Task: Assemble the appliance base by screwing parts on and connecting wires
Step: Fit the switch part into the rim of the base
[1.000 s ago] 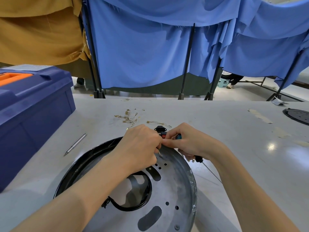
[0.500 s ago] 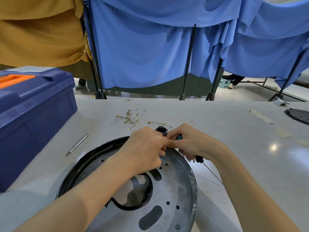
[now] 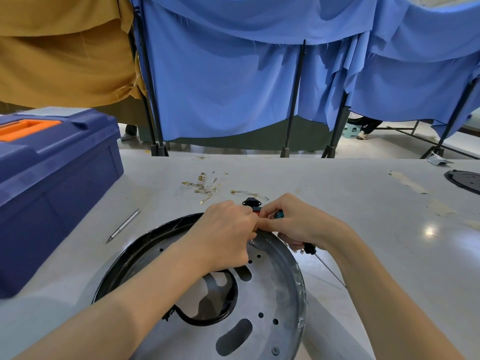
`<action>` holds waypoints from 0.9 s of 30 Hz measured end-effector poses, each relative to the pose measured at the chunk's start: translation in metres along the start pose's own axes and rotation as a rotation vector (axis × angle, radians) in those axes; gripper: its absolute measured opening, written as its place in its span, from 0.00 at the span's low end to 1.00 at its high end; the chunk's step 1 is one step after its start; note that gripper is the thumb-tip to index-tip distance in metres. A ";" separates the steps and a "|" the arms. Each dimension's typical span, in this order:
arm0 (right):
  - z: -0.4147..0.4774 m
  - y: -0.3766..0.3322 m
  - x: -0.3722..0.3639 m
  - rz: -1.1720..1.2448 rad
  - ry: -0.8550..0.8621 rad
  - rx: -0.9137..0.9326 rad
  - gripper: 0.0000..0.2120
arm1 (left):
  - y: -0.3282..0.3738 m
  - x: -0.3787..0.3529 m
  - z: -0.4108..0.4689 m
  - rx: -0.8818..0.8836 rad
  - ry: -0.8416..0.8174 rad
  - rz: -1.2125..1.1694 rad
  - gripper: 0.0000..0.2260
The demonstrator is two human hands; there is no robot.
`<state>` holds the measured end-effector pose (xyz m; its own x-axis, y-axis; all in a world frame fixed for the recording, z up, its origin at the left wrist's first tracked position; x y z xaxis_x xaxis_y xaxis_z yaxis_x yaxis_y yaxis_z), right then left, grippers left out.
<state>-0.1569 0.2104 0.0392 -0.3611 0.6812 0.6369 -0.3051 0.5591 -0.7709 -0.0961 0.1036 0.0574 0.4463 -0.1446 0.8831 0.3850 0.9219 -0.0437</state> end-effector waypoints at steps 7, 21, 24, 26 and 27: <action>0.000 0.000 0.000 0.003 -0.005 0.005 0.13 | -0.003 -0.004 0.002 0.050 0.028 0.010 0.06; 0.001 0.002 -0.001 -0.015 -0.007 0.018 0.15 | -0.007 -0.001 0.001 0.043 0.059 -0.132 0.04; 0.001 0.001 -0.001 -0.019 -0.006 0.026 0.15 | -0.006 0.001 -0.005 0.037 0.102 -0.175 0.03; 0.001 0.001 -0.001 -0.014 -0.004 0.018 0.15 | -0.002 0.000 -0.005 0.011 0.105 -0.186 0.03; 0.001 0.002 -0.001 -0.012 -0.002 0.015 0.15 | -0.003 0.000 -0.004 0.024 0.102 -0.182 0.03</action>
<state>-0.1580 0.2104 0.0376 -0.3596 0.6735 0.6459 -0.3224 0.5599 -0.7633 -0.0941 0.0994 0.0557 0.4511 -0.3443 0.8234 0.4483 0.8852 0.1246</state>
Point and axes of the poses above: each hand's wrist, its own z-axis towards the middle knuckle, its own x-axis out of the back of the hand, y = z × x, the point moved 6 cm from there along z, towards the middle knuckle, and after that the axes turned 11 degrees about y, right-handed, at the moved point
